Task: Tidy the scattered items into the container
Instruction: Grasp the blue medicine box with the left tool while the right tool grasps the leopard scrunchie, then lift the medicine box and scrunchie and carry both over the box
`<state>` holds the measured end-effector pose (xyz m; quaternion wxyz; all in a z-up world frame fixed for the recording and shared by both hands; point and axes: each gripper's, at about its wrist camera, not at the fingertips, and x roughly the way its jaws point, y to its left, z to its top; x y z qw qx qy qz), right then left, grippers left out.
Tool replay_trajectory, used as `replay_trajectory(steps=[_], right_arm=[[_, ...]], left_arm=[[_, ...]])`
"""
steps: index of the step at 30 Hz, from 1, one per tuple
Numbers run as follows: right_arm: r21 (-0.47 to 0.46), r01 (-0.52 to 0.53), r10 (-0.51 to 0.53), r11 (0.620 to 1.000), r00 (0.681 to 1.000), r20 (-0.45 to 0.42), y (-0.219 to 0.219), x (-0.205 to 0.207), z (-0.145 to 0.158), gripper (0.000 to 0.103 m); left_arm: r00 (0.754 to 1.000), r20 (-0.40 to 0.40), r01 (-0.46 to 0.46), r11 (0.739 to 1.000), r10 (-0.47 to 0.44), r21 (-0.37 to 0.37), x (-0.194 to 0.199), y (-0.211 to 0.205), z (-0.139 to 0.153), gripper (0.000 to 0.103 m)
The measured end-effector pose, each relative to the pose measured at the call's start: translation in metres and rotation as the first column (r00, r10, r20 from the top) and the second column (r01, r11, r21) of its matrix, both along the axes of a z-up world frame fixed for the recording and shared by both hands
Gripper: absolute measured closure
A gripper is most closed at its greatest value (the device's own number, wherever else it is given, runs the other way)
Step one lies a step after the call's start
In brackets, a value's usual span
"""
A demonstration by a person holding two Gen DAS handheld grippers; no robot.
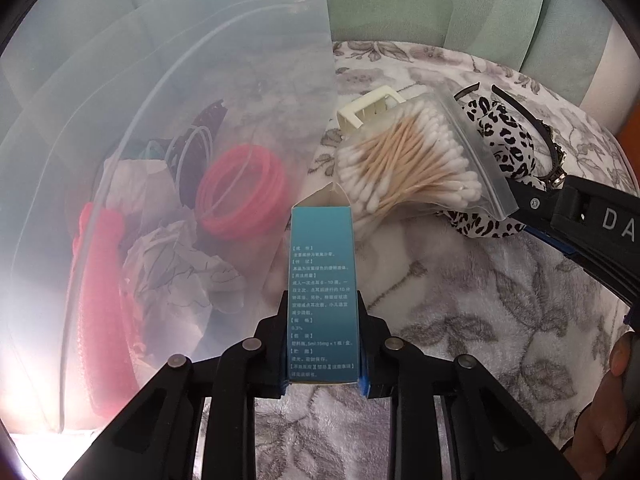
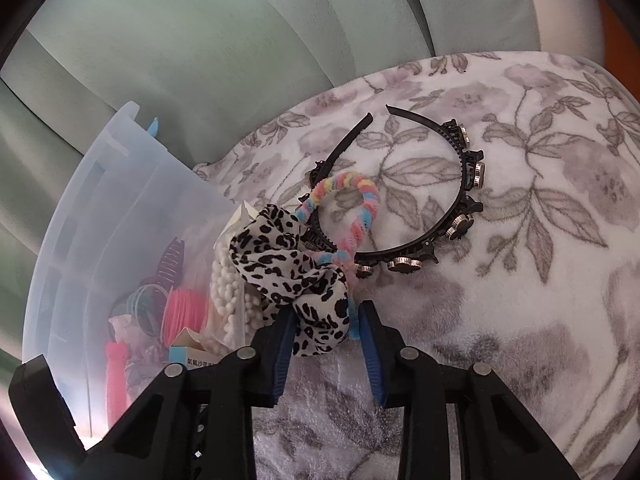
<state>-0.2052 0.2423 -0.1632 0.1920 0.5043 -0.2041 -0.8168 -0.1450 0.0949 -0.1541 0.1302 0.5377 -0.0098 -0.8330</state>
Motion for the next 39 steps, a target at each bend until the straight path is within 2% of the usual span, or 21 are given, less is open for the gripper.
replay_trajectory(steps=[7, 22, 27, 31, 33, 39], right_arm=[[-0.004, 0.019, -0.019, 1.000, 1.000, -0.020, 0.004, 0.009, 0.007, 0.087], [-0.012, 0.097, -0.097, 0.995, 0.993, -0.063, 0.035, 0.054, 0.057, 0.089], [0.017, 0.112, -0.112, 0.994, 0.993, -0.030, 0.040, 0.073, 0.052, 0.089], [0.037, 0.122, -0.122, 0.992, 0.992, 0.009, 0.043, 0.085, 0.040, 0.089], [0.042, 0.123, -0.124, 0.992, 0.992, 0.022, 0.044, 0.089, 0.036, 0.086], [0.047, 0.125, -0.127, 0.991, 0.992, 0.024, 0.045, 0.090, 0.037, 0.085]], left_arm=[[1.000, -0.009, 0.017, 1.000, -0.017, 0.016, 0.001, 0.002, 0.006, 0.078], [0.993, -0.078, 0.096, 0.994, -0.092, 0.058, 0.030, 0.021, 0.046, 0.078], [0.991, -0.082, 0.112, 0.992, -0.107, 0.064, 0.039, 0.021, 0.051, 0.078], [0.993, -0.064, 0.106, 0.992, -0.101, 0.074, 0.037, 0.021, 0.044, 0.078], [0.994, -0.058, 0.101, 0.992, -0.097, 0.075, 0.036, 0.020, 0.041, 0.078], [0.994, -0.059, 0.094, 0.992, -0.090, 0.079, 0.036, 0.018, 0.039, 0.078]])
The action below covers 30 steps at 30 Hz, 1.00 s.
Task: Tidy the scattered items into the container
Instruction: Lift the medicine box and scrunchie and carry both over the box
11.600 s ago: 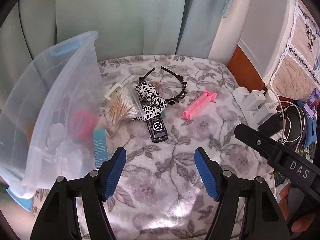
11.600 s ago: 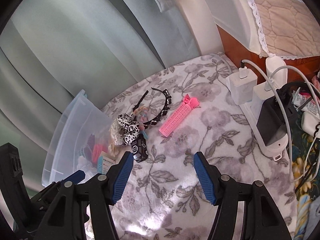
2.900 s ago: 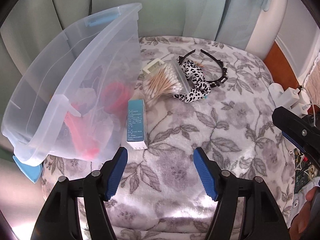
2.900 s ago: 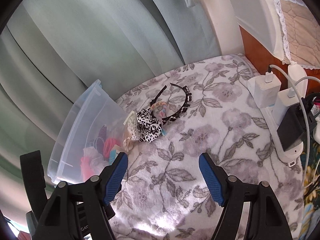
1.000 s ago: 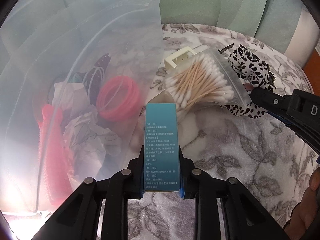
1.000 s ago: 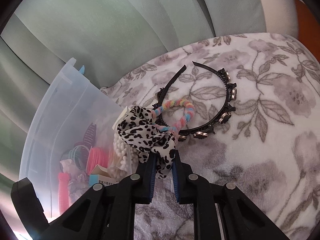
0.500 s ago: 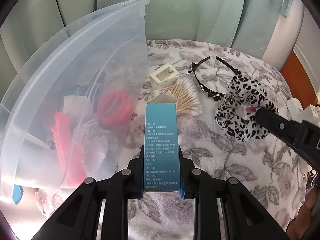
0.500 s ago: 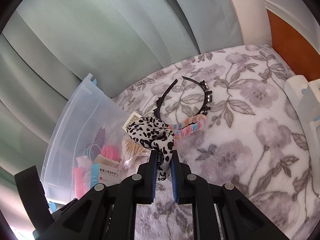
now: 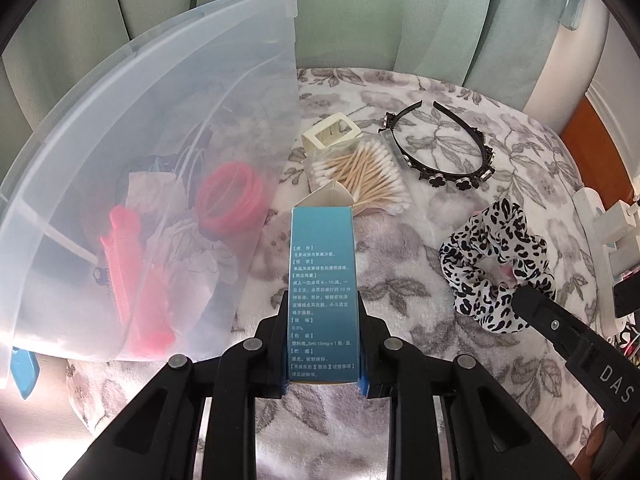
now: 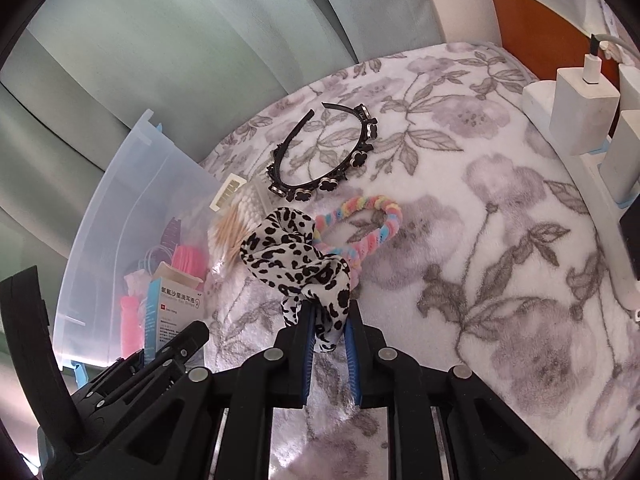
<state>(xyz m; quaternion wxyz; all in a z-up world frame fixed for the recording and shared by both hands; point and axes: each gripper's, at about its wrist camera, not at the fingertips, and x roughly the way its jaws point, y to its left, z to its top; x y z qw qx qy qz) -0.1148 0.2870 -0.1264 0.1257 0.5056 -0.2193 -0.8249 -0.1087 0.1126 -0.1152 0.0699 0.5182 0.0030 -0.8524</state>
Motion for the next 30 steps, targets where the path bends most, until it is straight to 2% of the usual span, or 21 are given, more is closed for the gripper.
replay_trajectory(steps=[6, 16, 24, 29, 30], right_arm=[[0.014, 0.004, -0.004, 1.000, 1.000, 0.008, -0.002, 0.002, -0.002, 0.073], [0.002, 0.038, -0.038, 0.999, 0.999, 0.012, 0.009, 0.010, -0.006, 0.073], [0.026, 0.044, -0.043, 0.999, 0.999, -0.011, 0.010, 0.009, -0.004, 0.072], [0.031, 0.036, -0.035, 0.999, 0.999, -0.026, 0.008, 0.007, -0.001, 0.063], [0.039, 0.033, -0.032, 0.999, 0.999, -0.032, 0.006, 0.006, 0.000, 0.058]], left_arm=[[1.000, 0.017, -0.009, 1.000, 0.009, 0.005, -0.001, -0.004, -0.006, 0.078], [0.999, 0.046, -0.019, 1.000, 0.019, 0.000, 0.000, -0.010, -0.019, 0.078], [0.996, 0.084, -0.030, 0.999, 0.031, -0.012, -0.002, -0.010, -0.033, 0.078], [0.995, 0.092, -0.030, 0.999, 0.032, -0.017, -0.005, -0.009, -0.036, 0.078], [0.995, 0.092, -0.029, 0.999, 0.031, -0.019, -0.005, -0.008, -0.036, 0.078]])
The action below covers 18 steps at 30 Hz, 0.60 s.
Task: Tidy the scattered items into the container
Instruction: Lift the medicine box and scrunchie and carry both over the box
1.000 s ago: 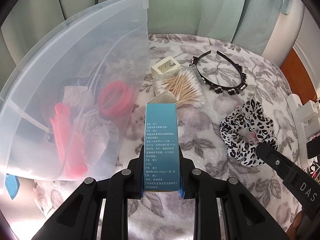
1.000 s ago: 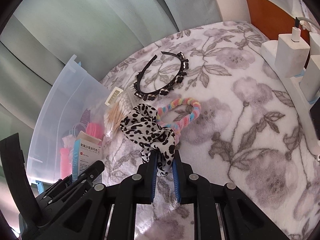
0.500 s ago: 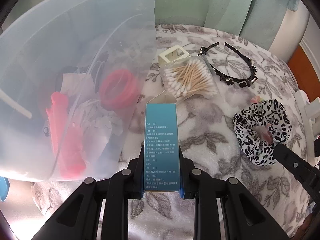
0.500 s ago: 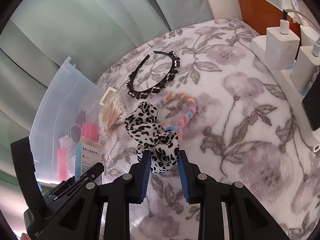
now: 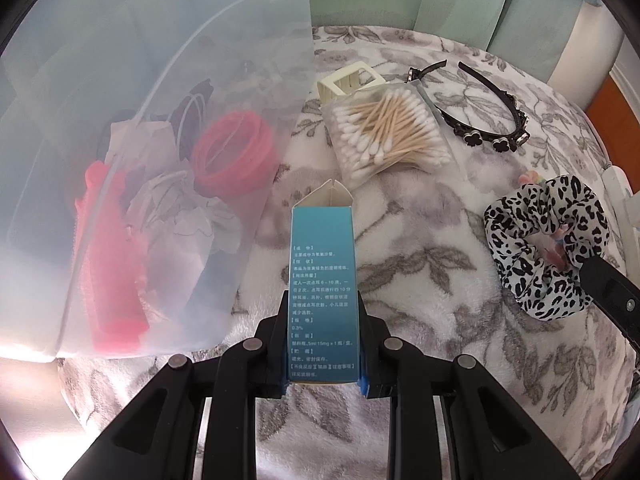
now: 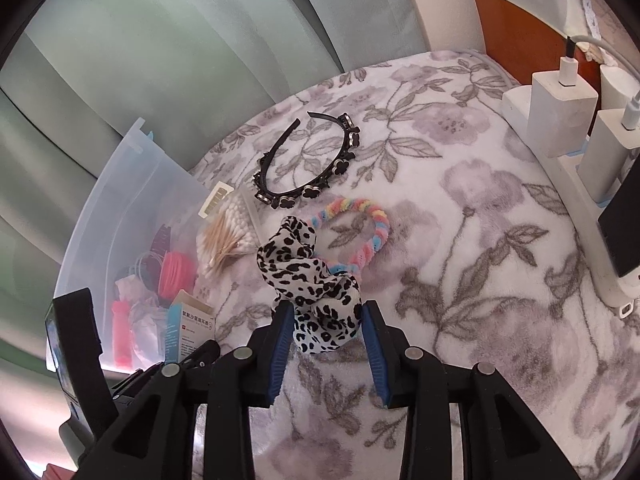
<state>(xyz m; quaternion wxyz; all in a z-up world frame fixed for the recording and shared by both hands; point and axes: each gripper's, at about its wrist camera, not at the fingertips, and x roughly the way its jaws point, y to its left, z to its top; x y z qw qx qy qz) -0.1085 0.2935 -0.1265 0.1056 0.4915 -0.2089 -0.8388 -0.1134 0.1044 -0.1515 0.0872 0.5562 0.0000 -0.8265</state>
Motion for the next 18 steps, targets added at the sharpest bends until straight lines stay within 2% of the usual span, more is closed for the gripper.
replay_trajectory(steps=[1, 2, 11, 13, 18], right_arm=[[0.012, -0.002, 0.002, 1.000, 1.000, -0.005, -0.001, -0.001, 0.001, 0.052], [0.024, -0.004, 0.004, 1.000, 1.000, -0.012, -0.002, -0.003, 0.003, 0.051], [0.071, -0.032, 0.036, 0.997, 0.997, -0.062, -0.016, -0.019, 0.016, 0.053], [0.082, -0.037, 0.042, 0.996, 0.997, -0.061, -0.019, -0.020, 0.016, 0.064], [0.086, -0.046, 0.050, 0.995, 0.998, -0.039, -0.021, -0.020, 0.012, 0.078]], left_arm=[[1.000, 0.000, 0.001, 1.000, -0.001, -0.001, 0.000, 0.000, 0.000, 0.078], [1.000, 0.000, 0.001, 1.000, -0.001, 0.000, 0.000, 0.001, 0.000, 0.078], [1.000, 0.000, 0.001, 1.000, -0.001, 0.004, -0.003, -0.002, -0.001, 0.078], [1.000, 0.000, 0.002, 1.000, -0.002, 0.005, -0.003, -0.002, -0.001, 0.078], [1.000, -0.003, 0.007, 1.000, -0.007, 0.011, -0.003, -0.001, 0.001, 0.078]])
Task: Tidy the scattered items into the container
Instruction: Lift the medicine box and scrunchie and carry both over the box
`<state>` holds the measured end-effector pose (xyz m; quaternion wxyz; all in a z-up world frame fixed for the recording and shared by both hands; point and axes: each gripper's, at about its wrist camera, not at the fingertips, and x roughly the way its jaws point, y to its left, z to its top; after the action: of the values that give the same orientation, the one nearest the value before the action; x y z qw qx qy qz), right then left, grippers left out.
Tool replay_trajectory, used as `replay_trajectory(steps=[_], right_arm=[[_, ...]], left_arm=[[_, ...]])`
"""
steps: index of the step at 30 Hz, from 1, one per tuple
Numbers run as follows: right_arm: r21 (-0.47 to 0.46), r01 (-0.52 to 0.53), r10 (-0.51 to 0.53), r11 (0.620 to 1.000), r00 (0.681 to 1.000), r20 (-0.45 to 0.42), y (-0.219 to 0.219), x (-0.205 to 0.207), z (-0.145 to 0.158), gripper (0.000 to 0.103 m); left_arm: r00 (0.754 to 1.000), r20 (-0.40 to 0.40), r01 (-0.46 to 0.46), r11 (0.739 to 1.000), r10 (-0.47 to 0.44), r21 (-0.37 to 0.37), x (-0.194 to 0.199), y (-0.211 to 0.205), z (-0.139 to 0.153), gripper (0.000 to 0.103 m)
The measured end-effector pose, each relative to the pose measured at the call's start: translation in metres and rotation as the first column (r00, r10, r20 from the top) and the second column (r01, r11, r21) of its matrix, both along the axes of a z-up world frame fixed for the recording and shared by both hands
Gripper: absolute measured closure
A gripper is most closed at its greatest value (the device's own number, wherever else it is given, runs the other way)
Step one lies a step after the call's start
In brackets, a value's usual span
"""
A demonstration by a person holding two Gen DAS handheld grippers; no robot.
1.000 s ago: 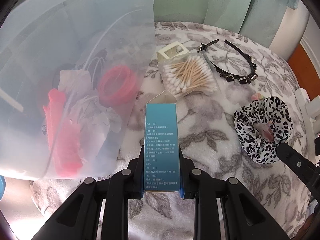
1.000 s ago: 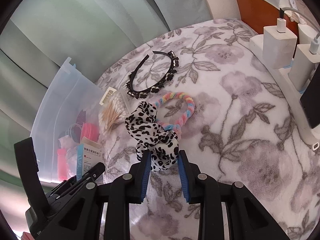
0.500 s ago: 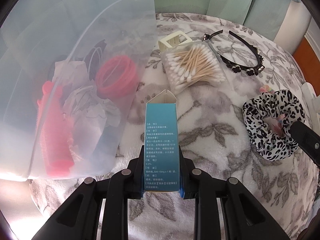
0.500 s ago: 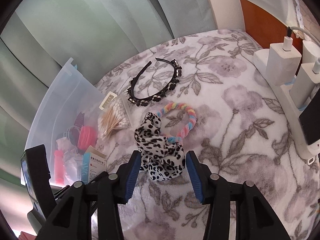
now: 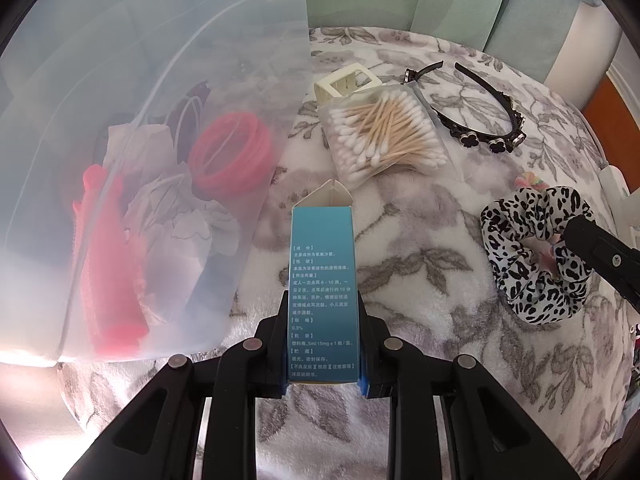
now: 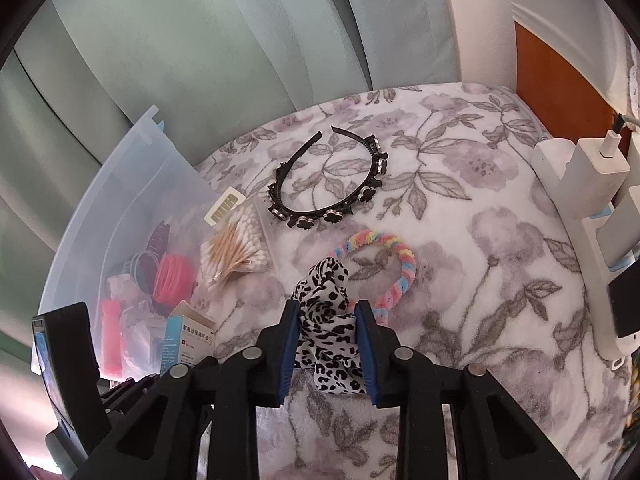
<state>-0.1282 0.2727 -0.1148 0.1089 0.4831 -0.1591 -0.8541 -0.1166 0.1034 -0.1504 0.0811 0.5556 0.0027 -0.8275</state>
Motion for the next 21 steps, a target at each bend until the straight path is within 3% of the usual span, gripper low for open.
replay_trajectory(steps=[7, 21], right_arm=[[-0.047, 0.024, -0.024, 0.999, 1.000, 0.000, 0.006, 0.005, 0.006, 0.090], [-0.109, 0.028, -0.044, 0.994, 0.989, -0.142, 0.014, 0.042, 0.066, 0.092]], left_arm=[[1.000, -0.022, 0.021, 1.000, -0.021, 0.006, 0.007, 0.002, 0.011, 0.078], [0.983, -0.165, 0.095, 0.994, -0.086, 0.050, 0.035, -0.005, 0.067, 0.078]])
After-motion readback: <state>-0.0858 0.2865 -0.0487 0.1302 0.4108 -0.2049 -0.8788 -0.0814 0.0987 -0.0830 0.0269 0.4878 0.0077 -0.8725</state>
